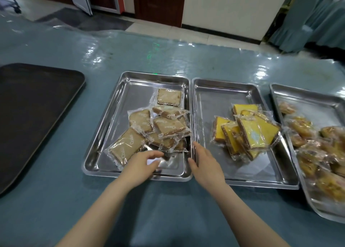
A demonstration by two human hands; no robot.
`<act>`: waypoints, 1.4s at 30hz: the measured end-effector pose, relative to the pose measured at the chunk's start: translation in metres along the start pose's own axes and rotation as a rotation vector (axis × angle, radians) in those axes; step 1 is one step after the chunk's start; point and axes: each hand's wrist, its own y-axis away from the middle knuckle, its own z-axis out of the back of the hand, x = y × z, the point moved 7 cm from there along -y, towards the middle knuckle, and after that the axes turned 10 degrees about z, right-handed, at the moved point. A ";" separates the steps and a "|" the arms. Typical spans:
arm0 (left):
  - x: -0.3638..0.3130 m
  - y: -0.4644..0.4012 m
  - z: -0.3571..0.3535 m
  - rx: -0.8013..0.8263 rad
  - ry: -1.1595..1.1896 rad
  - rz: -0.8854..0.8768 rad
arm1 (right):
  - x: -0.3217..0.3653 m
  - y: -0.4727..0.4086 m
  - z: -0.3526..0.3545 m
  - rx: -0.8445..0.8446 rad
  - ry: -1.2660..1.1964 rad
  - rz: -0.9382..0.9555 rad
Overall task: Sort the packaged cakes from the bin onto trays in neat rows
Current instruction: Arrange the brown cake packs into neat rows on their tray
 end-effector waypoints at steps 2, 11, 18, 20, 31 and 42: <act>-0.012 -0.009 0.014 -0.083 0.085 -0.012 | 0.001 -0.012 0.007 -0.028 -0.029 0.036; -0.014 -0.039 0.053 -0.315 0.183 0.083 | 0.019 -0.076 0.030 -0.202 -0.182 0.141; -0.013 -0.095 0.046 -0.182 -0.241 0.113 | 0.043 -0.147 0.021 -0.093 -0.189 0.168; -0.010 -0.112 0.043 -0.125 -0.355 0.132 | 0.043 -0.164 0.011 -0.001 -0.189 0.107; 0.014 -0.213 0.074 -0.097 -0.721 0.383 | 0.027 -0.212 0.001 0.116 -0.122 0.019; -0.005 -0.279 0.112 -0.223 -0.232 0.315 | 0.015 -0.240 0.034 -0.206 -0.594 -0.026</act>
